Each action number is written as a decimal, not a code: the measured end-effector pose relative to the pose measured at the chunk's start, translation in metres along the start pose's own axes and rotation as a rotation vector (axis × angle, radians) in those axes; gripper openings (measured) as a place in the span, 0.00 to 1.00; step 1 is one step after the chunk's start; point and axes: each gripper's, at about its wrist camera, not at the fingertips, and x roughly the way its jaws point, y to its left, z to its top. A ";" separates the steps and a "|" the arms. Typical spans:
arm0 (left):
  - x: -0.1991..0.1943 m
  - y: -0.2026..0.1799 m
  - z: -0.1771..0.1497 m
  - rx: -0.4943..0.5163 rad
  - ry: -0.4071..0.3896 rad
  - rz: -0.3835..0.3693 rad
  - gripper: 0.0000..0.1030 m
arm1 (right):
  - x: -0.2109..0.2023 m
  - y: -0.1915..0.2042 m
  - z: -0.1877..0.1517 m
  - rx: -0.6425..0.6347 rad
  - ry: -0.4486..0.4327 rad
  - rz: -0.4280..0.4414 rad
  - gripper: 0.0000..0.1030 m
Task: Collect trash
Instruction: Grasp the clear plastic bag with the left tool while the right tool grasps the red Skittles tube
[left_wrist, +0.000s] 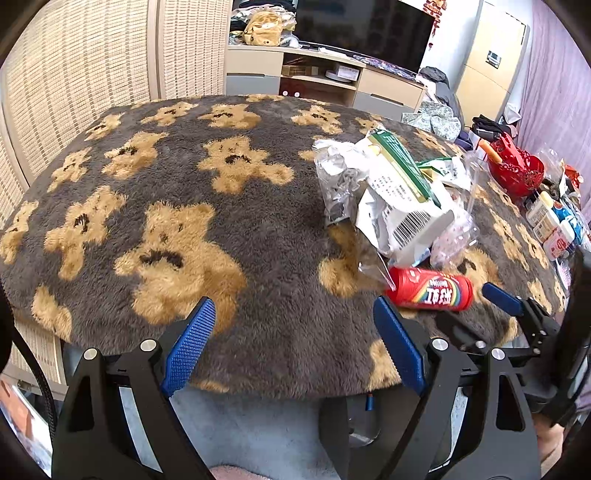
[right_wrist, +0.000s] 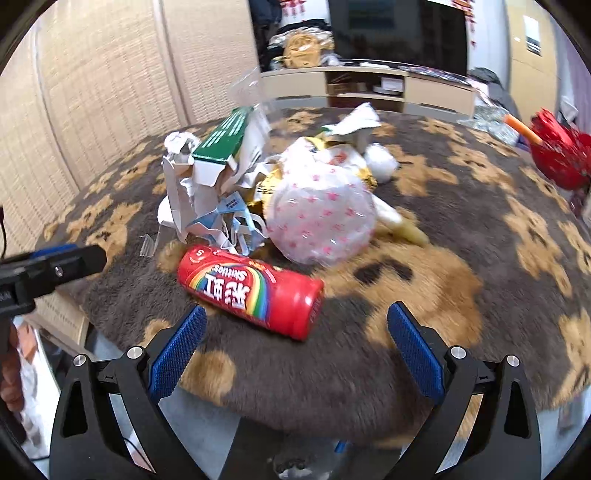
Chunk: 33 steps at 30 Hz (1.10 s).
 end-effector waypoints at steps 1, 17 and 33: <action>0.001 0.001 0.002 -0.001 0.001 0.001 0.80 | 0.005 0.001 0.003 -0.007 0.005 0.010 0.96; 0.012 -0.014 0.007 0.035 0.023 -0.050 0.80 | 0.010 0.007 0.002 -0.025 0.064 0.092 0.46; 0.056 -0.045 0.008 0.059 0.068 -0.120 0.07 | -0.016 -0.047 -0.016 0.086 0.062 0.002 0.39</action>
